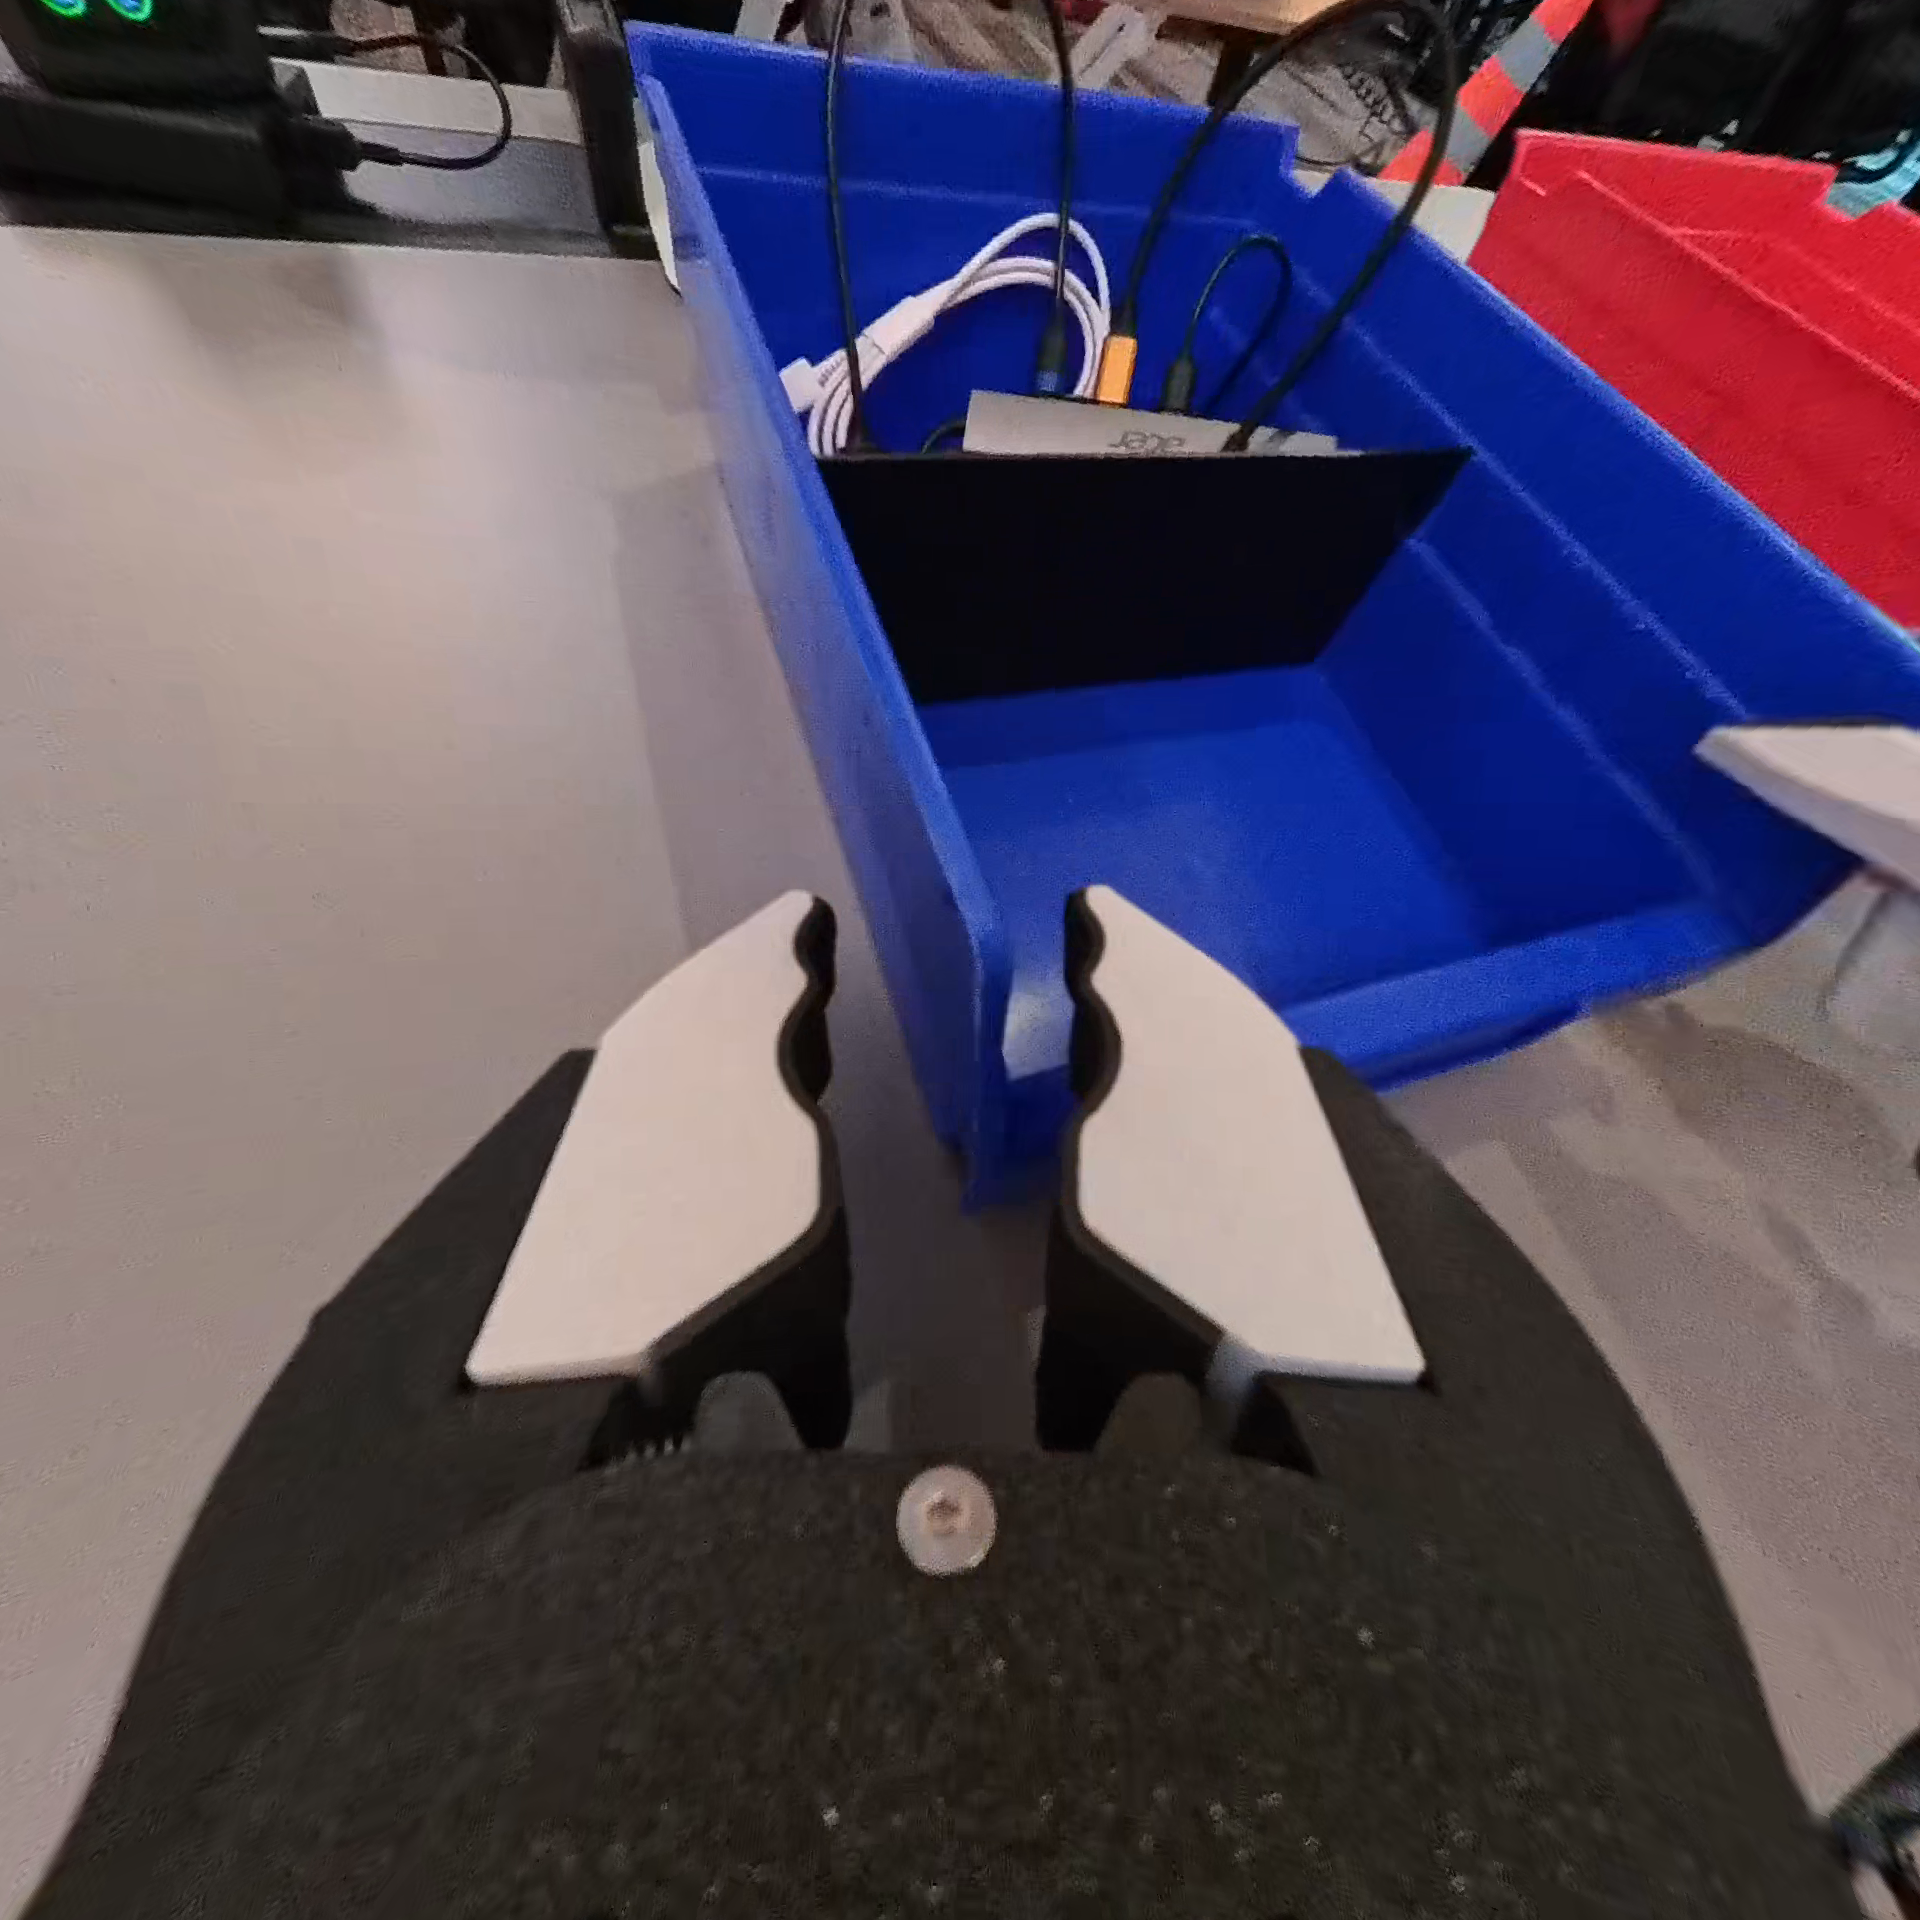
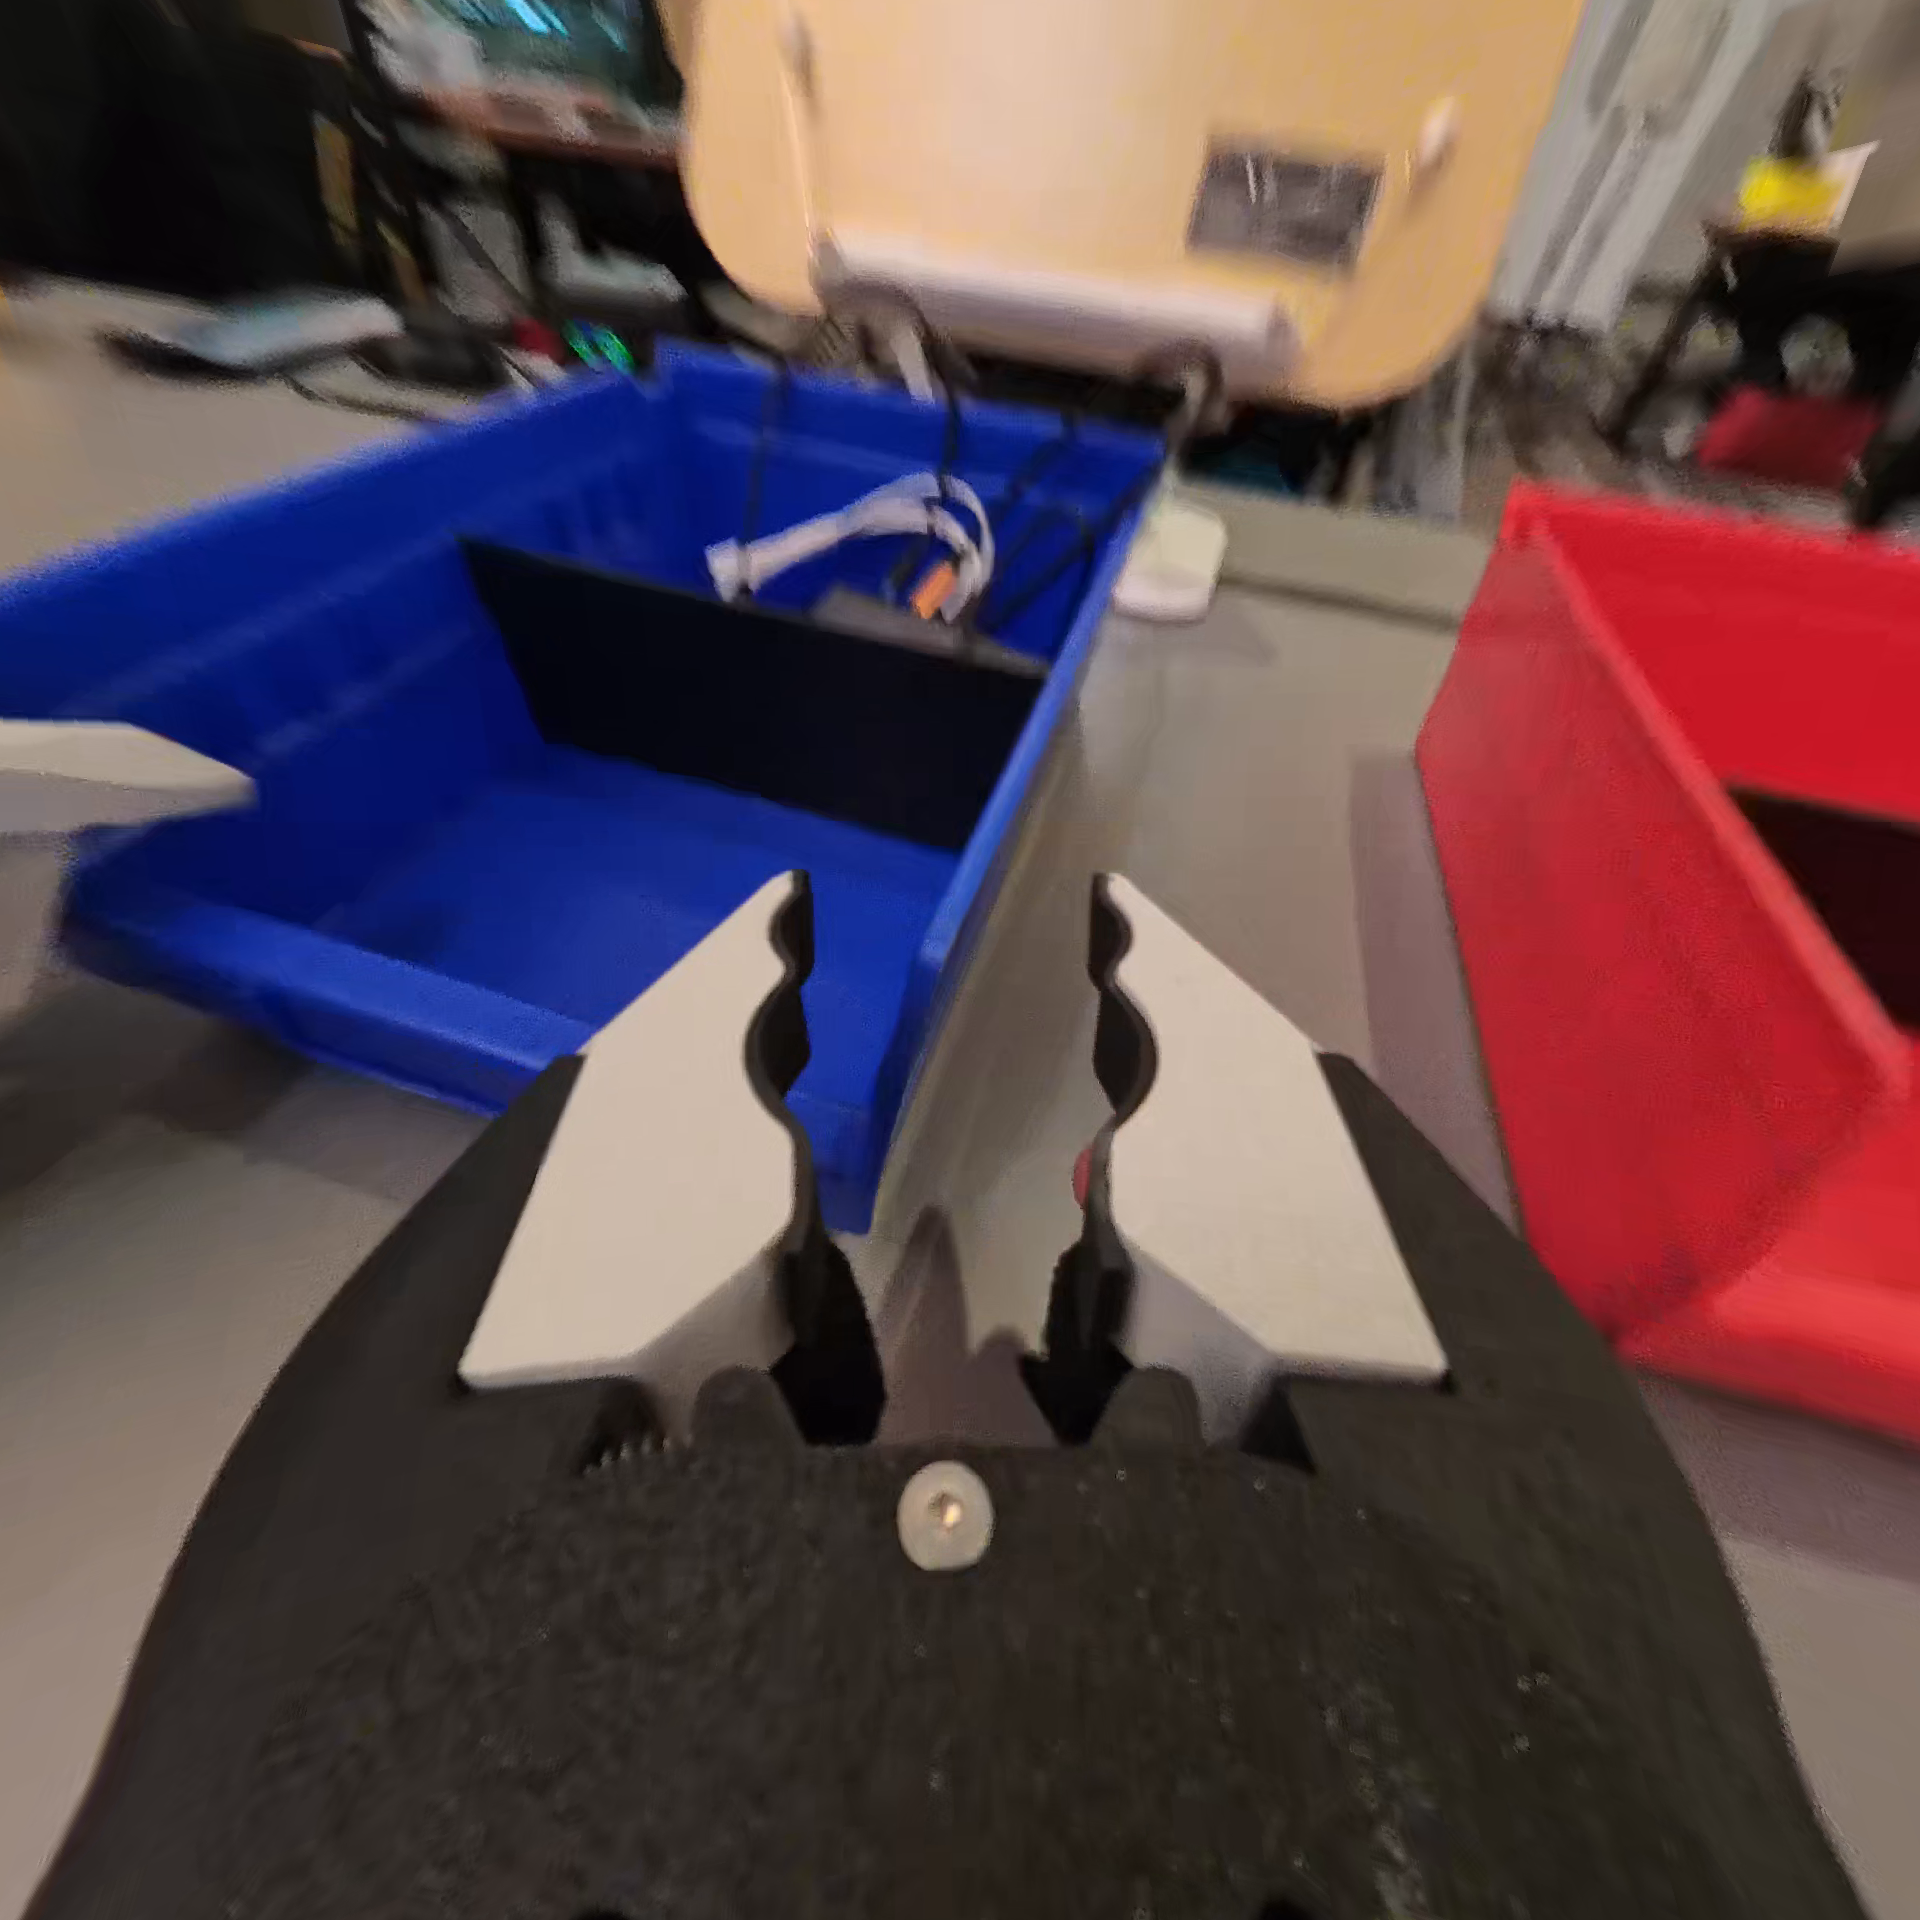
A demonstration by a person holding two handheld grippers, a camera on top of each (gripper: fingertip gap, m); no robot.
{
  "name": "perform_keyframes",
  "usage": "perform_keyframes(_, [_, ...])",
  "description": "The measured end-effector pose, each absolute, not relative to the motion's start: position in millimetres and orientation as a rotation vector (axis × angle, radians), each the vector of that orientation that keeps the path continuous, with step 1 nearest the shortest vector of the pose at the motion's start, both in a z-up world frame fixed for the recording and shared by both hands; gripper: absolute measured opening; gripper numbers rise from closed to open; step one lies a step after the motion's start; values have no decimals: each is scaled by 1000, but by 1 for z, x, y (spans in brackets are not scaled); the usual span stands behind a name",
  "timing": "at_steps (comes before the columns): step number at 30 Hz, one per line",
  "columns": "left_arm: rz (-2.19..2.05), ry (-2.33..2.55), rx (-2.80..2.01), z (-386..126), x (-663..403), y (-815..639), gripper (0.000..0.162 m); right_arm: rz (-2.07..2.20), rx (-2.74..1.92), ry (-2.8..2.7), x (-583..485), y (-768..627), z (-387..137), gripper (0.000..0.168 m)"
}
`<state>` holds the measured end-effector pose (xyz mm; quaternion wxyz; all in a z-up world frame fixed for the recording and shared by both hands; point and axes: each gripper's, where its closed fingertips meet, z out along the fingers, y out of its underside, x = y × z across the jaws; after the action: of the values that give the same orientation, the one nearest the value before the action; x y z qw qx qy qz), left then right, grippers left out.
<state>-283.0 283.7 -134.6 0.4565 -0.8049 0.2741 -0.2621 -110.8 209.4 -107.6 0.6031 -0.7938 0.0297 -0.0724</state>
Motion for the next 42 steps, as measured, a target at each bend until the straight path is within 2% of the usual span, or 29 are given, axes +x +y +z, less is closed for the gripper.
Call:
perform_keyframes(2, [-615,710,-1968,-136,-276,290,36,-186,-1948,216,-105,217,-135,45])
perform_keyframes(4, [-608,711,-1967,-136,-270,293,30,-176,-1972,279,-107,222,-140,7])
perform_keyframes(6, [-590,659,-1986,-134,-275,300,13,-283,-1985,287,-103,224,-140,3])
perform_keyframes(7, [-545,657,-1995,-135,-282,302,11,-261,-1976,282,-108,226,-137,1])
perform_keyframes(9, [-387,695,-1978,-132,-298,307,4,-270,-1977,279,-122,229,-134,1])
perform_keyframes(18, [-290,436,-1961,-100,-442,357,2,-229,-1892,164,-258,295,-102,2])
perform_keyframes(22, [-285,414,-1971,-108,-493,386,2,-226,-1918,76,-309,325,-114,3])
perform_keyframes(26, [-298,439,-2019,-127,-506,403,2,-220,-1993,73,-323,342,-136,3])
perform_keyframes(33, [-342,369,-2015,-129,-503,410,3,5,-1965,32,-327,343,-135,8])
perform_keyframes(34, [-346,355,-2001,-129,-507,413,6,86,-1963,-19,-332,337,-132,13])
perform_keyframes(36, [-313,340,-1982,-124,-516,415,21,231,-1948,-155,-339,317,-124,26])
perform_keyframes(39, [-308,351,-1887,-101,-525,411,32,404,-1882,-230,-324,273,-104,28])
perform_keyframes(41, [-334,302,-1836,-86,-530,405,35,493,-1820,-217,-295,241,-92,38])
perform_keyframes(42, [-362,270,-1811,-77,-531,399,37,503,-1795,-198,-271,226,-90,38])
